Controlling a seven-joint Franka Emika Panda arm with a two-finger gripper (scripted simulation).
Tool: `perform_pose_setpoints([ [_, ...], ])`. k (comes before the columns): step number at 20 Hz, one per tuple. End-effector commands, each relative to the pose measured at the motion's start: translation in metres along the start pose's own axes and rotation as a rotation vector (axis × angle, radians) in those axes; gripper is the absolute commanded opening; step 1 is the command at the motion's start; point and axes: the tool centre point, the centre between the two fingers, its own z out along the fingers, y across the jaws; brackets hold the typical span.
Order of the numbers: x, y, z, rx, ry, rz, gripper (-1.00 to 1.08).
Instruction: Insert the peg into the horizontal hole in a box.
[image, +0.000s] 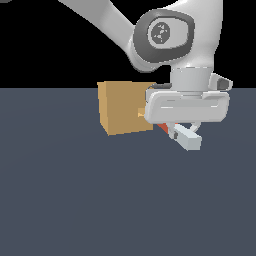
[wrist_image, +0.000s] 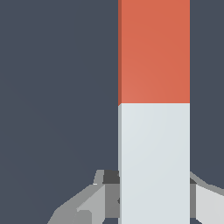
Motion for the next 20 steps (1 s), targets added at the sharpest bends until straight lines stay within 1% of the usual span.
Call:
perform_pose_setpoints([
  [1,0.024,-0.001,-0.005,-0.003,0.000,-0.072,-1.00],
  [5,0.057,-0.006,-0.010,-0.002,0.000,-0.171,-1.00],
  [9,0.076,-0.011,-0.013,-0.002,0.000,-0.231,-1.00],
  [13,0.084,-0.014,-0.015,-0.002,0.001,-0.255,-1.00],
  [20,0.082,-0.014,-0.014,-0.002,0.001,-0.249,-1.00],
])
